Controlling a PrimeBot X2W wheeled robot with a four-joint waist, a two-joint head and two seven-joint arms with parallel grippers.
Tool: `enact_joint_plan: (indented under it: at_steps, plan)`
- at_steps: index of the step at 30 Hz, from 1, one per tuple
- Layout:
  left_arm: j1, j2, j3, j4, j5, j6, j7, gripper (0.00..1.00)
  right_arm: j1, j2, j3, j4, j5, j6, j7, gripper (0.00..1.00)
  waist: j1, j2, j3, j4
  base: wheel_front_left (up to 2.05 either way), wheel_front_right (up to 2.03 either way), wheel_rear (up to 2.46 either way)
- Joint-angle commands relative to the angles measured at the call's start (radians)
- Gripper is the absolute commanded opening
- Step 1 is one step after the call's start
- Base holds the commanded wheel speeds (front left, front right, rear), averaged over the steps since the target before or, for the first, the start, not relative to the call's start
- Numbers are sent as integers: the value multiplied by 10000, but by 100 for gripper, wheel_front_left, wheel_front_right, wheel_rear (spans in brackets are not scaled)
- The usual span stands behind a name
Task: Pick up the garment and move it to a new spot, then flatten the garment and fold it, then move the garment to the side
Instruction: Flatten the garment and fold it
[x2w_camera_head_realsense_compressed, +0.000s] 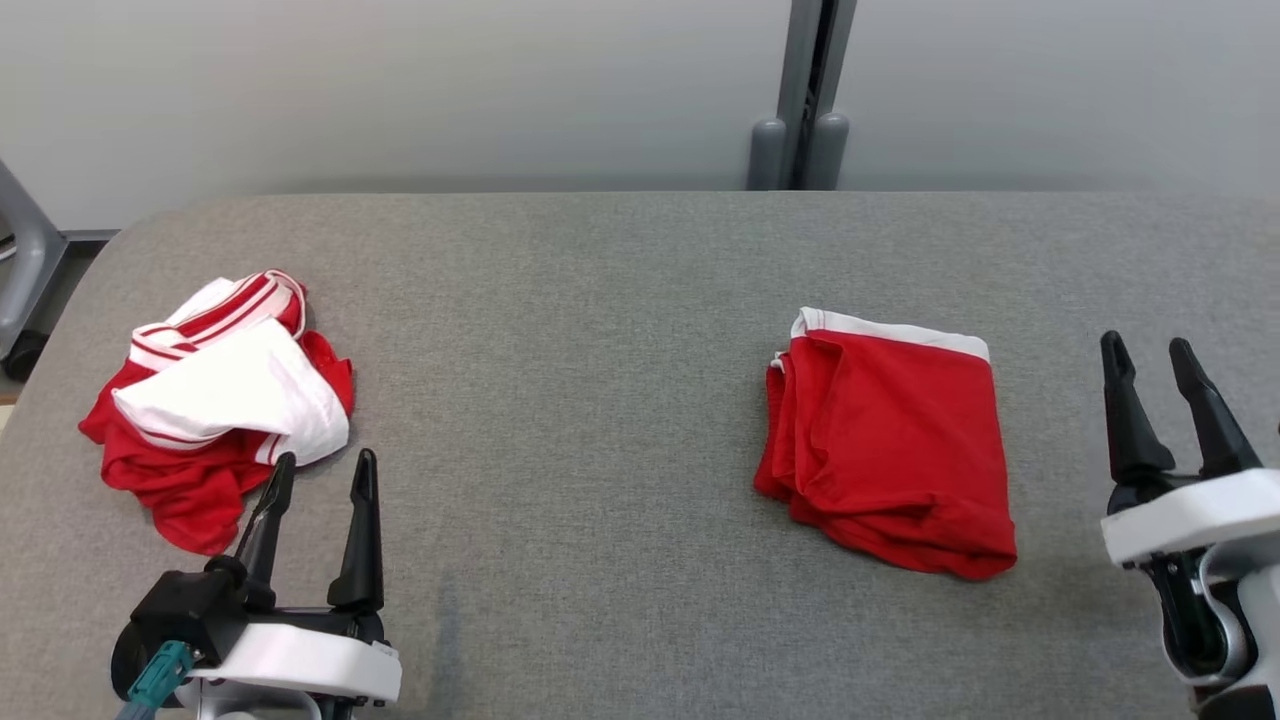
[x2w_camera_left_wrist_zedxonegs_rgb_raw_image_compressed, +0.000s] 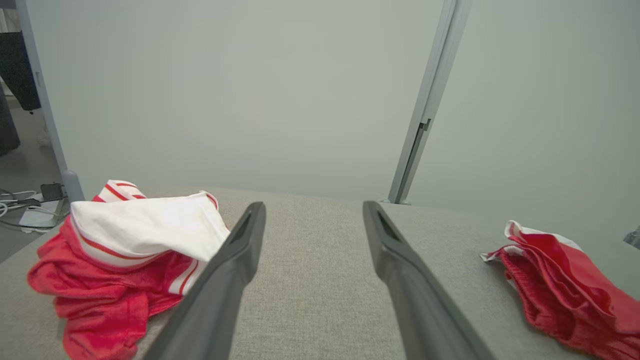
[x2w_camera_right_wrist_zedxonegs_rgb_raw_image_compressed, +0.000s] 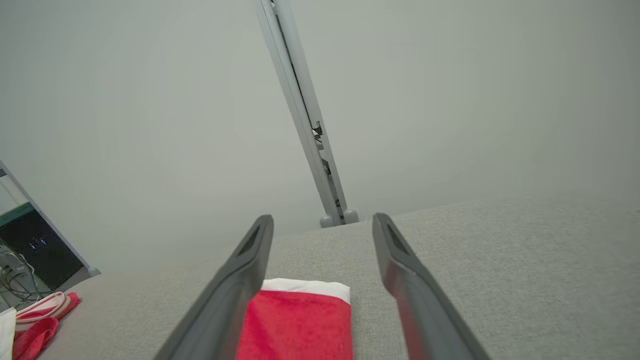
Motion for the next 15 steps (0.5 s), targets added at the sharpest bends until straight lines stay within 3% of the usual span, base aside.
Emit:
enact_joint_plan:
  at_steps: [1,9,10,15]
  plan:
    - [16,37,97,-62,76,-68,0,100,357,74,-265,-281,-112,1,-46,100,0,0,-75,-204,0,0,0]
    - [128,37,424,-14,195,-138,0,100,2064,460,-1056,-1907,-1426,1,-48,100,0,0,-251,-686,0,0,0]
    - [161,41,506,20,216,-161,0,100,2469,809,-1236,-2196,-1510,3,-48,100,0,0,-326,-747,0,0,0]
    - [277,39,691,35,290,-227,0,100,3223,1251,-1415,-2634,-1902,1,-47,100,0,0,-465,-865,0,0,0]
